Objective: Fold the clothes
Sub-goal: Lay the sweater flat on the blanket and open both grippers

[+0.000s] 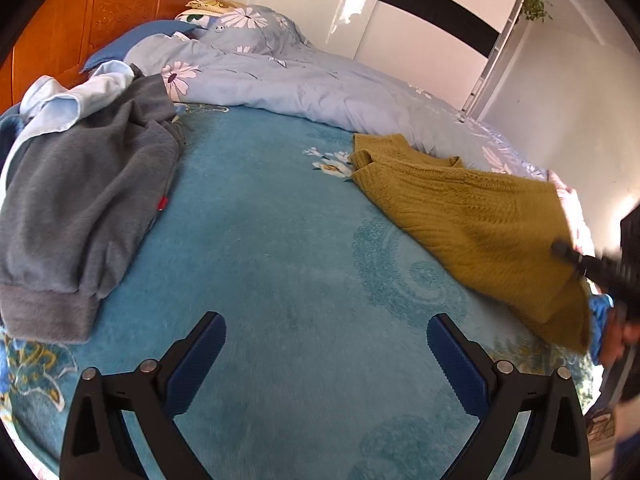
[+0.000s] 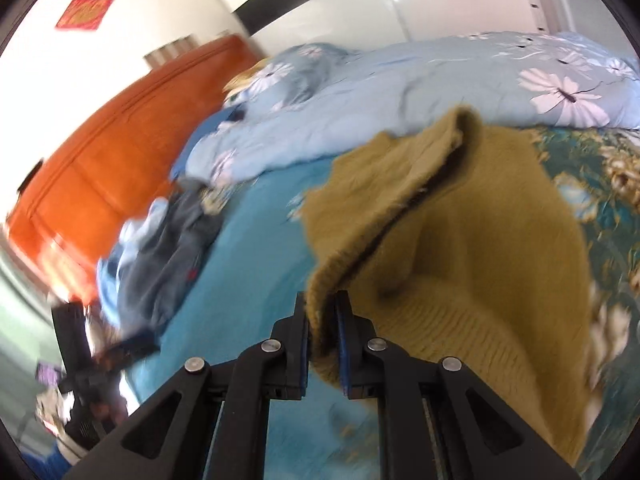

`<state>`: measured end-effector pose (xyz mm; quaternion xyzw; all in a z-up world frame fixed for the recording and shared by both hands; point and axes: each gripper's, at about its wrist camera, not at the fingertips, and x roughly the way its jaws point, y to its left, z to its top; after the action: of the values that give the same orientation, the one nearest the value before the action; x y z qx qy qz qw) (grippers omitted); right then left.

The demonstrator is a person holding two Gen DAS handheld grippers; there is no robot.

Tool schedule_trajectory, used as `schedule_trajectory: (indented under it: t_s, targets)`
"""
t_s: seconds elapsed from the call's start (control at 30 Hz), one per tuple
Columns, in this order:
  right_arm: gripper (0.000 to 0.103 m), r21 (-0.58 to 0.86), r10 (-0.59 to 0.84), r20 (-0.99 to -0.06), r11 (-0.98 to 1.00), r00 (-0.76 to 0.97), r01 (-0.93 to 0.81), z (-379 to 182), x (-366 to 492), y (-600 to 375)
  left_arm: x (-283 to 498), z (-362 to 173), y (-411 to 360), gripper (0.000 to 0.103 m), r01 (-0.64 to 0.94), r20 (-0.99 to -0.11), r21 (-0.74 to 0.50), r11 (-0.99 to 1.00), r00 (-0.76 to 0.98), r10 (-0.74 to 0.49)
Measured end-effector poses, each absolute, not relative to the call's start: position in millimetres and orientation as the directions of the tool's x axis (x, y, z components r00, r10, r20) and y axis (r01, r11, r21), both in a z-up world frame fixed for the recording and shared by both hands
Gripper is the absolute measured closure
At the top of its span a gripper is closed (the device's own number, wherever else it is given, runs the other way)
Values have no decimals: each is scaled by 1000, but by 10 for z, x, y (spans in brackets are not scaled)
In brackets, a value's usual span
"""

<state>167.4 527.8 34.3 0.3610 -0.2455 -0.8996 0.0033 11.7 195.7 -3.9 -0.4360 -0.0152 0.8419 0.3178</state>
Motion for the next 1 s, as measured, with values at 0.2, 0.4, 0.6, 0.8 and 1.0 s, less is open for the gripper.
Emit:
schedule_trajectory:
  t_s: [0.2, 0.4, 0.6, 0.8, 1.0]
  targets:
    - [92, 452, -252, -702, -880, -666, -144, -93, 1922, 4600, 343, 12, 1858, 1, -545, -720, -316, -776, -395, 571]
    - [92, 437, -243, -756, -879, -607, -192, -384, 2021, 4325, 553, 64, 1842, 1, -569, -710, -338, -750, -369, 600]
    - [91, 400, -192, -764, -890, -615, -218, -329, 2208, 4218, 694, 92, 1872, 1, -587, -702, -364, -723, -338, 627]
    - [75, 349, -41, -720, -884, -692, -310, -40, 2604, 4470, 755, 12, 1925, 1, -591, -719, -363, -721, -314, 620]
    - [62, 235, 226, -761, -777, -608, -584, -124, 3183, 5139, 740, -154, 1948, 1, -577, -750, -355, -736, -295, 593]
